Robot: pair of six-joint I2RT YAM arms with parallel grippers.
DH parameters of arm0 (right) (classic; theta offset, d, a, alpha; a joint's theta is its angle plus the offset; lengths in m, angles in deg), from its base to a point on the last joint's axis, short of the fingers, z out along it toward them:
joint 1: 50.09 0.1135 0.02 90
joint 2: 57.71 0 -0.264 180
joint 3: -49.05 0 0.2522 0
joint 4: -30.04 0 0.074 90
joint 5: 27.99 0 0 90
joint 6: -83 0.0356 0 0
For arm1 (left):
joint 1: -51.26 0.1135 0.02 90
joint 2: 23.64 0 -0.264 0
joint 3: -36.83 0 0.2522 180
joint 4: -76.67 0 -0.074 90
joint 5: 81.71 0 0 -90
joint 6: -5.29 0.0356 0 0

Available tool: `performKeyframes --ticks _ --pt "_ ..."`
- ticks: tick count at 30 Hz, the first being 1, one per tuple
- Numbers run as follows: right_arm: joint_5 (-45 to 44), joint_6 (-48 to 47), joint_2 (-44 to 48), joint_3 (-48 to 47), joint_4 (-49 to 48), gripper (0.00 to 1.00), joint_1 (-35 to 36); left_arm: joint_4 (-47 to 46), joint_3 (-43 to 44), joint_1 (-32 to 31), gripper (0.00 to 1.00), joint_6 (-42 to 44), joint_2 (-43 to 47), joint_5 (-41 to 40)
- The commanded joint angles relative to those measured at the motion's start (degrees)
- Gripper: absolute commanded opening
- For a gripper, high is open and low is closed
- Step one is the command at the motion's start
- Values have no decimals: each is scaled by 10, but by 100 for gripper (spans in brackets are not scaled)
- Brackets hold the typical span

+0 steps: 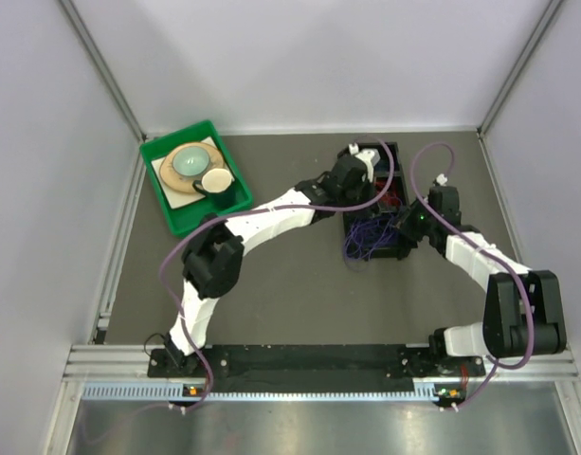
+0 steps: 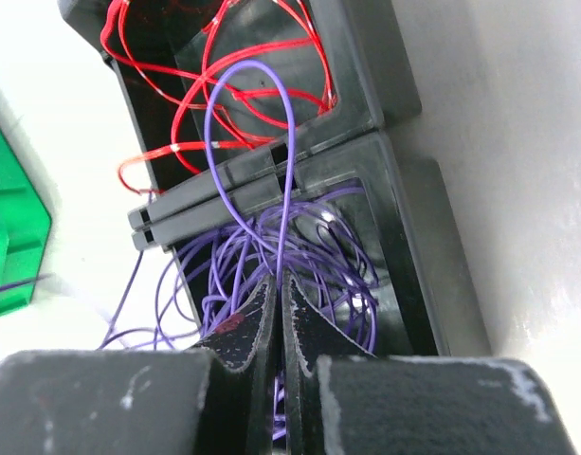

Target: Untangle the cables

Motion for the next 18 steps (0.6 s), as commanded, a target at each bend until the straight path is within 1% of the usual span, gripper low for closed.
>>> performKeyframes --ticks 1,7,9,10,12,14,17,18 --pt "8 17 30 11 -23 0 8 -56 15 -1 0 -49 -46 73" --pt "11 19 44 20 -22 0 8 -82 -21 -2 0 -53 -75 68" --pt "11 17 50 19 -22 0 8 -83 -21 -3 0 -52 -83 71" --pt "9 16 54 19 -20 6 7 -83 -19 -3 0 -49 -90 71" --pt "6 10 62 16 -12 10 7 -78 -18 -4 0 -46 -95 69" --pt "3 6 71 9 -1 24 8 -71 -11 -4 0 -38 -93 68" --pt "-6 -7 95 -1 25 33 7 -59 -10 -7 0 -23 -76 54" --pt "-10 -14 110 -4 31 38 8 -54 -8 -9 4 -17 -65 46"
